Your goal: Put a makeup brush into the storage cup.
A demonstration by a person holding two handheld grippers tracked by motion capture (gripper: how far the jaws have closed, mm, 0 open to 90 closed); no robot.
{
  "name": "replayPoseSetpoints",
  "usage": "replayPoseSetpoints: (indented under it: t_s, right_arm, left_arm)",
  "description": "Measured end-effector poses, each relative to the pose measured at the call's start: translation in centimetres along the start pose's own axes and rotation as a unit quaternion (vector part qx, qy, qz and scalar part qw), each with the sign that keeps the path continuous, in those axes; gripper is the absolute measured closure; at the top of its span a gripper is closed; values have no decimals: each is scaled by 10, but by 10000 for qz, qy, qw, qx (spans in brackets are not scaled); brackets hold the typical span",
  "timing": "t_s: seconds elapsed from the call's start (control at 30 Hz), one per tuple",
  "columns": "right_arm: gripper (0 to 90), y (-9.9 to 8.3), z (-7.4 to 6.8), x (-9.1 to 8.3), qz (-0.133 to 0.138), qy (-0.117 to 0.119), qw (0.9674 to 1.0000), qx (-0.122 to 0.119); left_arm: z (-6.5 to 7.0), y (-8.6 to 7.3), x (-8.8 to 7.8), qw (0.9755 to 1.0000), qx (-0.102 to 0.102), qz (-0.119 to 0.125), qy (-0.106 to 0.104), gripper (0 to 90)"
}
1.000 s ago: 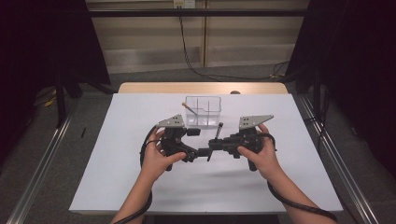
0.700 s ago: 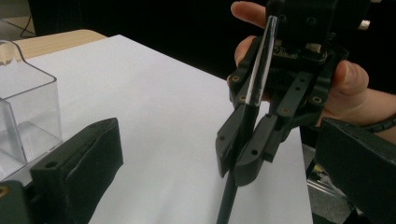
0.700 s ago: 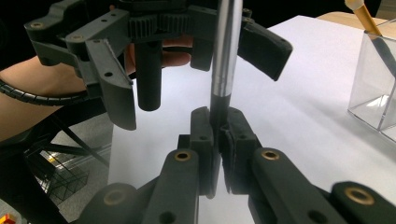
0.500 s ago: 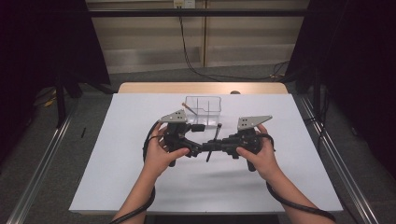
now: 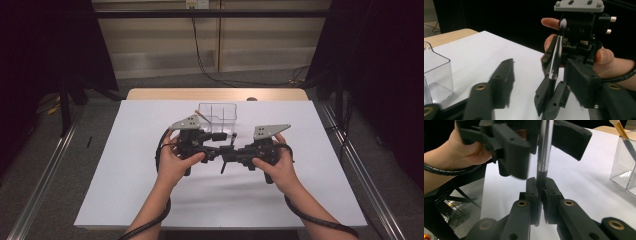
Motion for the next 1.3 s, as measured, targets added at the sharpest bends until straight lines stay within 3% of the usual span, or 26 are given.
replayPoseSetpoints:
  t_s: [0.33, 0.53, 0.87, 1.17, 1.3]
  right_arm:
    - [843, 0, 2, 0, 8, -46, 10000, 42]
    - [842, 1, 2, 0, 29, -62, 10000, 61]
    - [841, 1, 3, -2, 57, -98, 9999, 94]
    - [834, 2, 3, -5, 120, -141, 9998, 42]
    - [756, 1, 4, -6, 162, -155, 9997, 43]
  left_arm:
    - [6, 2, 1, 9998, -110, 98, -128, 721]
    - [8, 3, 2, 9998, -29, 100, -152, 820]
    - [8, 5, 0, 9999, 88, 68, -82, 839]
    - [7, 6, -5, 9997, 100, 225, 0, 842]
    - [4, 7, -8, 9996, 152, 231, 105, 842]
Point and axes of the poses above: each handheld gripper's, and its own axes: x roughly forward along the jaws, y roughly out of its top, z roughly to its right, the point moved 8 cm from there along x, roughly forward along the jaws, and after that the axes turned 15 degrees about z, right-handed, at the moved point
